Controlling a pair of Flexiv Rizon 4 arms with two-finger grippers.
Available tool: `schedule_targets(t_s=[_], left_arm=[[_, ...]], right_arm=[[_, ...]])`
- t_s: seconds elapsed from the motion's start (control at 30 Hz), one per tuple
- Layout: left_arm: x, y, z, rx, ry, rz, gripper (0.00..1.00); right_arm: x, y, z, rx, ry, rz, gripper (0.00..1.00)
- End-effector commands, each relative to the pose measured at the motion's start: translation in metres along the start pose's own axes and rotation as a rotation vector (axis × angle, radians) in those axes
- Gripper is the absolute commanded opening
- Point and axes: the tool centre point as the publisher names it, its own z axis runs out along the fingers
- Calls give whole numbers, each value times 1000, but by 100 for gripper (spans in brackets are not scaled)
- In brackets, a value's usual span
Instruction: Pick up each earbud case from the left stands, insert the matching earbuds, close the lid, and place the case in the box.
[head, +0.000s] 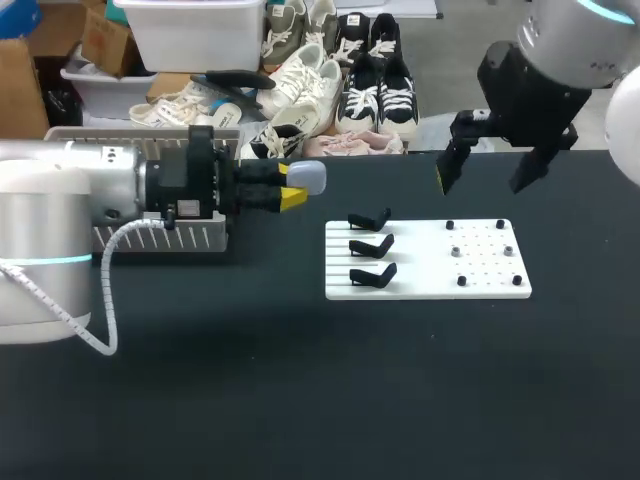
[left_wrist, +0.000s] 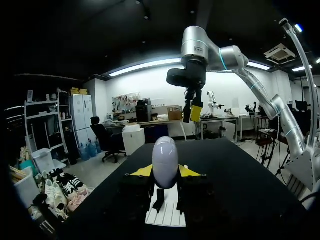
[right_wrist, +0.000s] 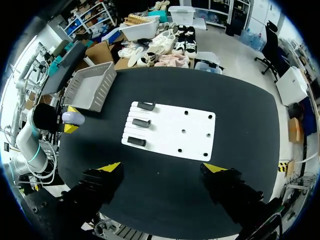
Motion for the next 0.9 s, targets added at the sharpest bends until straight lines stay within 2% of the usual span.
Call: schedule_targets(t_s=[0.03,0.27,0.4,0.5,0.57,0.7,0.73,0.8,0.9], left_arm=[[-13,0,-34,-216,30,-2,0],[-6,34,-64,-352,89,-66,0],[-3,51,-68,-410,64,-92,0],[6,67,-72,-444,91,-119,0],[13,82,-79,-469,149,-116,0],[20,97,-89,-533,218,-134,0],[24,104,-94,-550,262,-134,0],[32,115,-102,-579,272,-166,0],[49,133,-110,-600,341,-194,0]], right_arm=[[3,0,0,5,-13,4,100],[3,0,0,5,-13,4,100],[3,0,0,5,-13,4,100],[3,0,0,5,-13,4,100],[3,0,0,5,-13,4,100],[3,0,0,5,-13,4,100],[3,0,0,5,-13,4,100],[3,0,0,5,-13,4,100],[3,0,0,5,-13,4,100]])
